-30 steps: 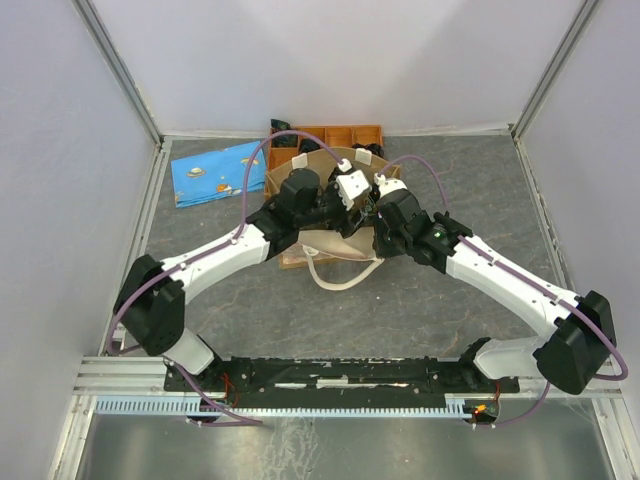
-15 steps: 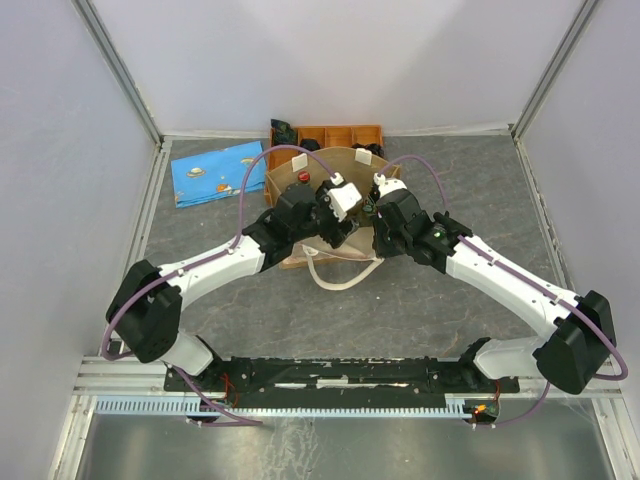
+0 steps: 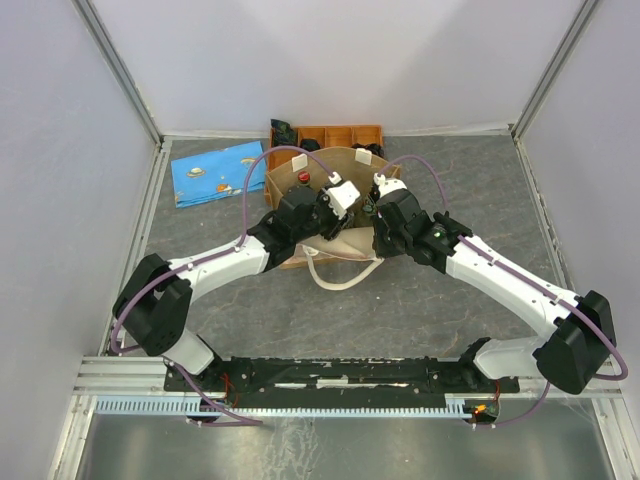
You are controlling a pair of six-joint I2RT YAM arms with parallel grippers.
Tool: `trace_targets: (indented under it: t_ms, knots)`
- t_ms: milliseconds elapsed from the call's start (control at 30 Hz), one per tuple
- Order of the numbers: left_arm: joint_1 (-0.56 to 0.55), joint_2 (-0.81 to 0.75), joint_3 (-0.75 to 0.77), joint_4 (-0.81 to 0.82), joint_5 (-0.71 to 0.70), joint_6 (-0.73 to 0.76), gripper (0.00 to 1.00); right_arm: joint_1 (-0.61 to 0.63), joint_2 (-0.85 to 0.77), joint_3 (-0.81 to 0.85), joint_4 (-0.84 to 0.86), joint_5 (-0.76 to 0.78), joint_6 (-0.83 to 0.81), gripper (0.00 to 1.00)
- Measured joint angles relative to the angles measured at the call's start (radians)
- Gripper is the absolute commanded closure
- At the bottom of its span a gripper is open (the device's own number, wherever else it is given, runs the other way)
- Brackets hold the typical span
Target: Take the beverage out of the canvas bag
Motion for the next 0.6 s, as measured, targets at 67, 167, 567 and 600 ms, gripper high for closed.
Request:
trace_targets:
  t_ms: [67, 167, 567, 600]
  knots:
    - [0.002, 0.0, 0.0, 0.002, -0.003, -0.006, 0.76, 0.0, 0.0, 0.0, 0.0, 0.0, 0.0, 1.0]
    - [0.004, 0.0, 0.0, 0.007, 0.005, -0.032, 0.93, 0.0, 0.0, 0.0, -0.001, 0.0, 0.0, 1.0]
    - [0.004, -0.006, 0.018, -0.038, 0.012, -0.032, 0.97, 0.0, 0.0, 0.0, 0.0, 0.0, 0.0, 1.0]
    - [0.004, -0.006, 0.027, -0.058, 0.01, -0.031, 0.97, 0.0, 0.0, 0.0, 0.0, 0.0, 0.0, 1.0]
